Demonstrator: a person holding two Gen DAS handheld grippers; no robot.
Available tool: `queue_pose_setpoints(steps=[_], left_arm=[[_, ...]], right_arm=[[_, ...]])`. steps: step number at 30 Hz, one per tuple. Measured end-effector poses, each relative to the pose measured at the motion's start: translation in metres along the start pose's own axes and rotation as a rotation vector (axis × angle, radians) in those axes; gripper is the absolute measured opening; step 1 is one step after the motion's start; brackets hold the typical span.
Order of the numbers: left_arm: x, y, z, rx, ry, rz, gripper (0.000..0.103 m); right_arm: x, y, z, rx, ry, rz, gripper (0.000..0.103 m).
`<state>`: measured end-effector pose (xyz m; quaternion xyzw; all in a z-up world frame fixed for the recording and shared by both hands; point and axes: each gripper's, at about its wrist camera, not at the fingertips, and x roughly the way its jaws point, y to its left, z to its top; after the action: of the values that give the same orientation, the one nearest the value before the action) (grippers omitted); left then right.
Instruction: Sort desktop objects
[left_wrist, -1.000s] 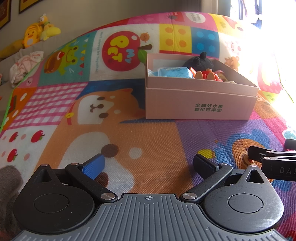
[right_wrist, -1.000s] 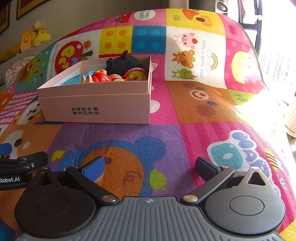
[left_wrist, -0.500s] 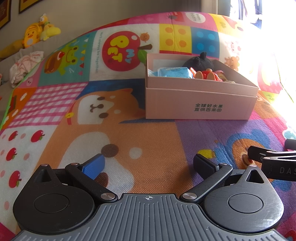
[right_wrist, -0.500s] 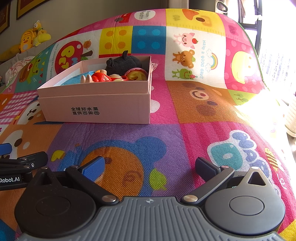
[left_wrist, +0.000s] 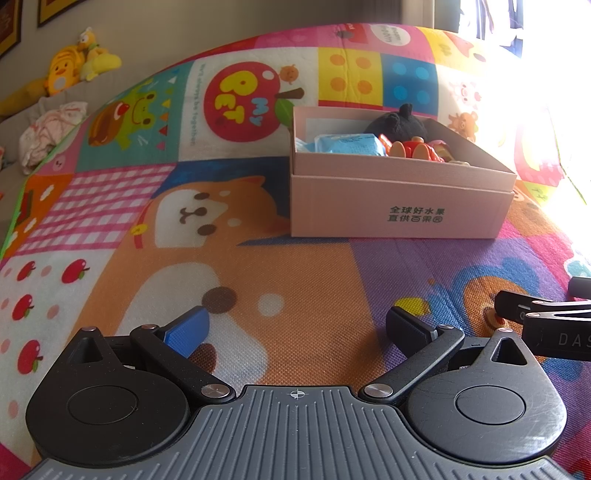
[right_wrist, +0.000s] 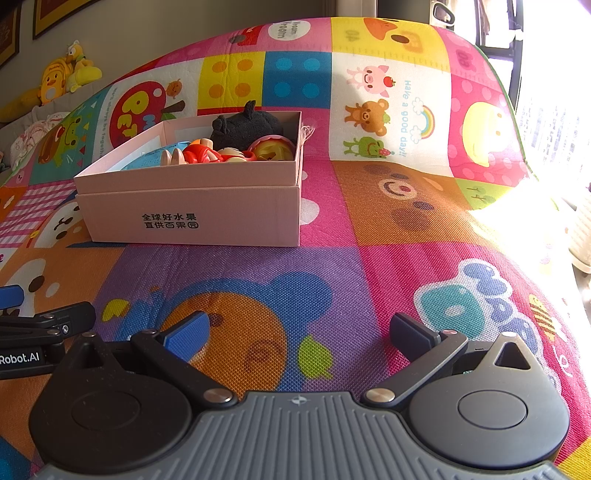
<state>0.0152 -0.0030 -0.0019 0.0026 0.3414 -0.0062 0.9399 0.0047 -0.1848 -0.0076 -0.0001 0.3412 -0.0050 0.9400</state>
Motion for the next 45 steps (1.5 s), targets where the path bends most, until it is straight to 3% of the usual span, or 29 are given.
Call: queue_pose_setpoints(steps=[34, 40, 45], left_arm=[[0.0009, 0.0001, 0.0003, 0.006, 0.001, -0.005, 0.103], [-0.0014, 0.0062, 0.0026, -0.032, 0.028, -0.031, 0.103], [-0.0012, 0.0025, 0.0016, 0.0, 0.042, -0.014, 0.103]], right_arm=[[0.0, 0.0004, -0.0001, 0.0, 0.0, 0.0, 0.103], [-0.0002, 0.0004, -0.0003, 0.0, 0.0, 0.0, 0.103], [0.0001, 0.0004, 0.0001, 0.0, 0.0, 0.0, 0.103]])
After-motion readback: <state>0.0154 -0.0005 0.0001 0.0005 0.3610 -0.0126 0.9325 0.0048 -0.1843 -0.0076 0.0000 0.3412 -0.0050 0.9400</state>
